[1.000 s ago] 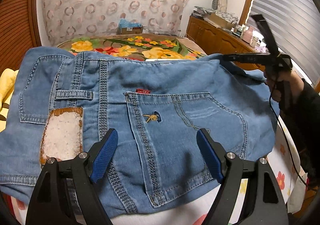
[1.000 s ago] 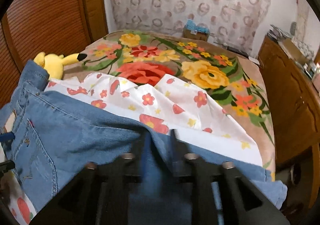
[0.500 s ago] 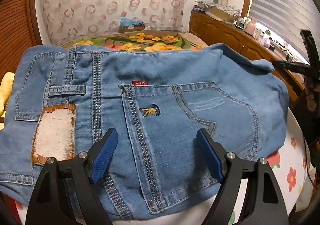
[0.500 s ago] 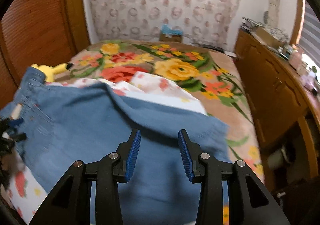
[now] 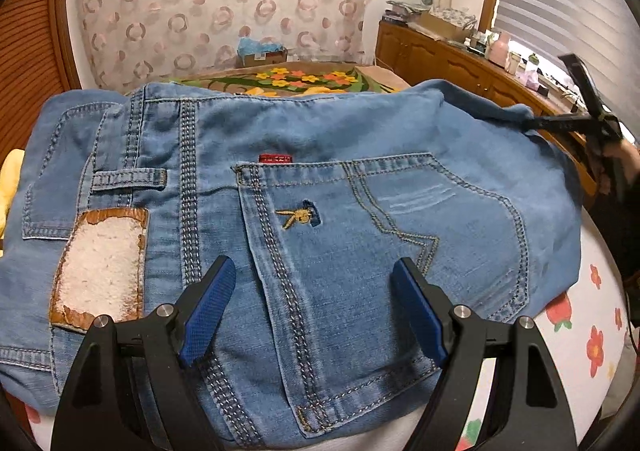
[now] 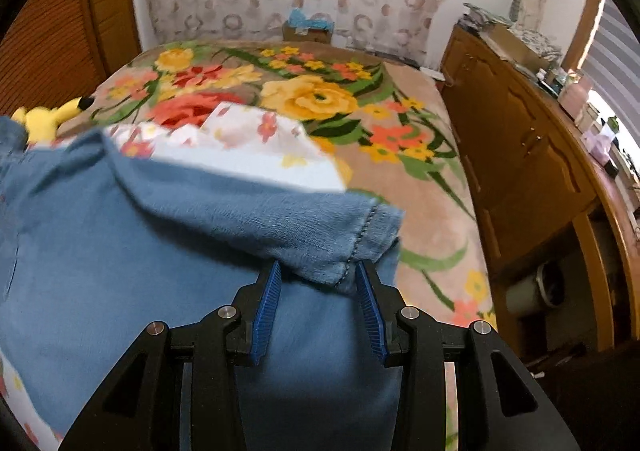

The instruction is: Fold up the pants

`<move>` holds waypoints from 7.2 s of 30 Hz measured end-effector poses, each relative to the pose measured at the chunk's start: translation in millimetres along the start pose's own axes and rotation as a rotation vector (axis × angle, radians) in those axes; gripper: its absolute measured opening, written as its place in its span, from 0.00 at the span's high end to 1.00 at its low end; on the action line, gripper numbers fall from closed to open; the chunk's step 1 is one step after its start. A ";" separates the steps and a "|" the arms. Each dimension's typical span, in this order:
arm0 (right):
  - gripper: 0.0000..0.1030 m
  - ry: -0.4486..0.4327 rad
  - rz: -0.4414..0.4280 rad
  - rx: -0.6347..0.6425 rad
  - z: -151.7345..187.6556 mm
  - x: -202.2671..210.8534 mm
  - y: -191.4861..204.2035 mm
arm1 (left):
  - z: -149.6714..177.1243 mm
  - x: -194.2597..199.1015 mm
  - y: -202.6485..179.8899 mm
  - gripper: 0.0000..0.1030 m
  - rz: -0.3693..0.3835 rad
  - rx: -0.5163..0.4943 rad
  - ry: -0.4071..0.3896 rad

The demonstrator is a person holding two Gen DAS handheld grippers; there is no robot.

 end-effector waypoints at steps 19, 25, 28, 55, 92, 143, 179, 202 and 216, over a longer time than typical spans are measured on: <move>0.55 -0.168 -0.043 -0.152 63.0 62.8 -15.3 | 0.4 0.0 -3.2 0.21 -0.004 -0.007 0.007; 0.50 -0.146 -0.056 -0.223 101.2 70.2 -43.1 | -0.1 0.0 -3.2 0.21 -0.002 -0.005 0.007; 0.50 -0.149 -0.060 -0.251 117.0 70.6 -53.5 | 0.0 -0.1 -3.3 0.21 -0.004 -0.006 0.008; 0.99 -0.290 -0.160 -0.153 98.3 96.3 -44.9 | -0.9 7.4 -5.8 0.21 -0.015 -0.018 -0.005; 0.65 -0.226 -0.488 0.154 77.0 30.9 -8.3 | -14.5 76.5 1.3 0.21 0.060 0.013 -0.085; 0.46 -0.076 -0.244 0.101 92.7 -85.6 -51.8 | -34.3 15.2 -91.3 0.62 0.132 -0.110 0.040; 0.81 -0.065 -0.478 -0.011 51.5 -89.0 -52.1 | -29.3 11.9 -79.8 0.87 0.118 -0.074 0.010; 0.95 -0.264 -0.581 0.218 8.6 28.4 39.0 | -27.2 128.6 -4.4 0.94 0.144 0.057 -0.199; 0.95 -0.183 -0.647 0.337 -51.3 -22.7 129.0 | 6.6 107.3 76.3 0.94 0.055 0.171 -0.147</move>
Point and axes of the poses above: each gripper's, at about its wrist camera, not at the fingertips, and x roughly against the way its jaws point, y to its left, z to its underside, the point moved 2 cm from there along -x, roughly the way its jaws point, and after that the axes turned 13 degrees about -z, right-handed, at the moved point
